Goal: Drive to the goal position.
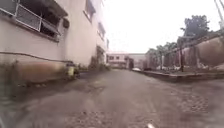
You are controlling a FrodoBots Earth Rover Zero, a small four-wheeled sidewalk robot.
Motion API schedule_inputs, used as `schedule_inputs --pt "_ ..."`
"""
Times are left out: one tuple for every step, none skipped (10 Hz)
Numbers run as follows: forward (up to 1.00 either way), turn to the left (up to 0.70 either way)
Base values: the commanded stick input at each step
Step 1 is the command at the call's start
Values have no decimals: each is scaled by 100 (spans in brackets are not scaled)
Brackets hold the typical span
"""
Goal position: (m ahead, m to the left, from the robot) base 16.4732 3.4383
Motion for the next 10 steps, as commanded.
schedule_inputs --pt "100 -1" --pt "100 -1" --pt "100 -1" --pt "100 -1" --pt "100 -1" --pt "100 -1" --pt "100 -1" --pt "100 -1" --pt "100 -1" --pt "100 -1"
